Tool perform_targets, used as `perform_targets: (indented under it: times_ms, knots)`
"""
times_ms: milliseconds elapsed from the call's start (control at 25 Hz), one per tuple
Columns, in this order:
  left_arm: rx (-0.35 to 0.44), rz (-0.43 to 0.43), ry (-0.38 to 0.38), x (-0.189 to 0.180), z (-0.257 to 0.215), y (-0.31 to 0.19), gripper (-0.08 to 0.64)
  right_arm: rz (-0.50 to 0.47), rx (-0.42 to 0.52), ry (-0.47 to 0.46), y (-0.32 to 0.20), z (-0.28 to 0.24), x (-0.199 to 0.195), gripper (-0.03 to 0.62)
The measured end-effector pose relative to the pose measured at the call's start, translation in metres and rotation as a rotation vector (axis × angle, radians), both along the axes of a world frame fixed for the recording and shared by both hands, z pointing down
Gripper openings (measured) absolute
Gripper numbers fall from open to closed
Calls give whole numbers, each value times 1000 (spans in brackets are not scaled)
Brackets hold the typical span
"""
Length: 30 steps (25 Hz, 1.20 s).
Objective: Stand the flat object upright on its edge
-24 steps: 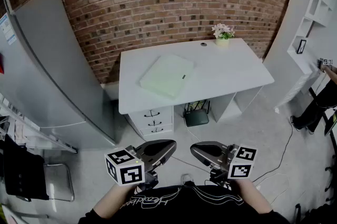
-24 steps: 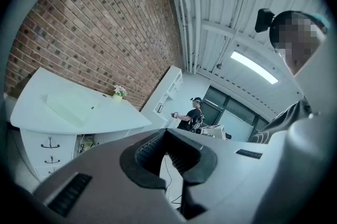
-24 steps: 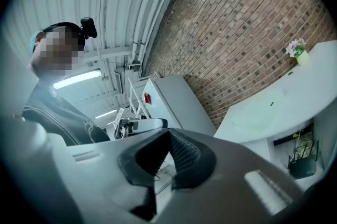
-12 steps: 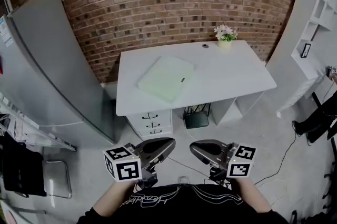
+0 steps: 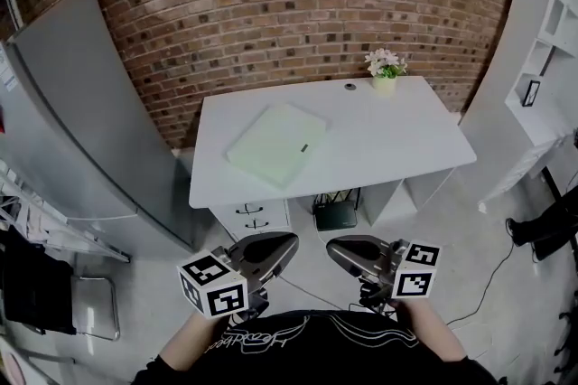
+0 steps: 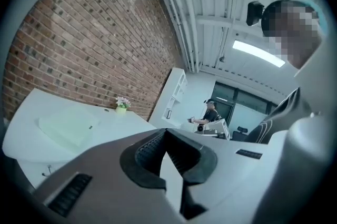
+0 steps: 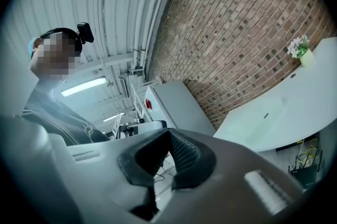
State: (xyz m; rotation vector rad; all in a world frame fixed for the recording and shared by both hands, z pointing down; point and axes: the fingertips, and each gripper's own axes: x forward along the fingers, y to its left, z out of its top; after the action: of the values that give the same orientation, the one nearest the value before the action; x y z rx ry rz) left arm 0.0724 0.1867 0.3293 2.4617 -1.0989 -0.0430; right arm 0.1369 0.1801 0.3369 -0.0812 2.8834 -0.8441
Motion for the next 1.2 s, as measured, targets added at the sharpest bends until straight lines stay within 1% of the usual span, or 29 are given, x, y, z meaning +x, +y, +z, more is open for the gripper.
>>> perform_targets:
  times_ms: [80, 120, 160, 200, 320, 400, 440, 640, 920, 1080, 1200]
  knots:
    - [21, -47, -78, 0, -3, -6, 2, -29, 0, -25, -4, -5, 7, 5]
    - [27, -61, -101, 0, -4, -8, 2, -34, 1, -35, -7, -7, 10, 5]
    - [29, -65, -104, 0, -6, -9, 2, -33, 5, -41, -11, -10, 12, 5]
    - [25, -63, -90, 0, -8, -9, 2, -29, 11, -42, -14, -11, 13, 5]
    - [0, -59, -13, -2, -10, -10, 2, -20, 30, -33, -20, -10, 10, 5]
    - [-25, -61, 31, -5, -6, -11, 2, -20, 26, -30, -24, -7, 6, 5]
    - [-37, -63, 41, -8, -2, -13, 2, -20, 19, -28, -26, -5, 3, 5]
    - [-62, -93, 17, -27, 15, -26, 2, -16, -12, -5, -42, 6, -11, 5]
    - [-108, -65, 75, -57, 28, -74, 2, 24, -45, 20, -86, 15, -37, 5]
    - [-154, -49, 109, -74, 38, -109, 2, 53, -80, 35, -116, 27, -53, 5]
    - [-186, -21, 118, -87, 45, -136, 2, 80, -98, 53, -143, 33, -67, 5]
